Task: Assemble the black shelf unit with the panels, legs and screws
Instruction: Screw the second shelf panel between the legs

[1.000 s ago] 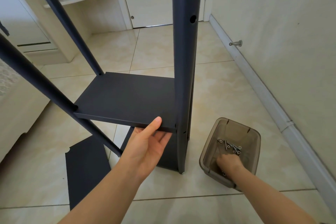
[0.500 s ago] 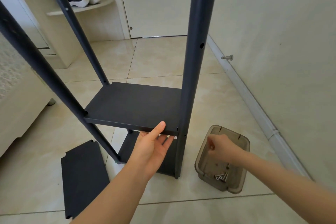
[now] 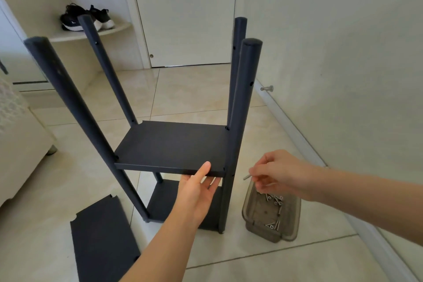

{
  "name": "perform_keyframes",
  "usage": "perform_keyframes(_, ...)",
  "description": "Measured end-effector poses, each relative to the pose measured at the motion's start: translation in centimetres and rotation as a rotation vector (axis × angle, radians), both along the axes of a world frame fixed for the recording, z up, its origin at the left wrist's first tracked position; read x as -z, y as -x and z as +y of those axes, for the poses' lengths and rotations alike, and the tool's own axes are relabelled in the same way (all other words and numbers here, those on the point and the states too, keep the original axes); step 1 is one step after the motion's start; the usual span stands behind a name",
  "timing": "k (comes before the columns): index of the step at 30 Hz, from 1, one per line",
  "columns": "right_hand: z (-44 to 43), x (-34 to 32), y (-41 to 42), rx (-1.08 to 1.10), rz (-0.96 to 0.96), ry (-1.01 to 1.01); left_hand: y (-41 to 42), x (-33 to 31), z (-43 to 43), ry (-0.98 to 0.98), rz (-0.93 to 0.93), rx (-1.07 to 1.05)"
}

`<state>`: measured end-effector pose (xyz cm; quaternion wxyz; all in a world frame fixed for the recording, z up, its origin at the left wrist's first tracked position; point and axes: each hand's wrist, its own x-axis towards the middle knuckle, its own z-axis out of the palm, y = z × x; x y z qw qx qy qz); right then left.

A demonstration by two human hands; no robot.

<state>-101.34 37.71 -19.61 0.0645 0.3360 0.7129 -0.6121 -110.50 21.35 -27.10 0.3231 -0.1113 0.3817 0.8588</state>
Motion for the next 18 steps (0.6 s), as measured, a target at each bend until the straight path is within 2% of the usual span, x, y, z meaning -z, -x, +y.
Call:
perform_keyframes(5, -0.8, 1.3, -0.7, 0.088, -0.062, 0.12, 0.1, 0.2, 0.0, 0.003, 0.003, 0.0)
perform_keyframes(18, -2.1, 2.5, -0.6, 0.119, -0.155, 0.029, 0.5, 0.8, 0.3, 0.012, -0.009, 0.005)
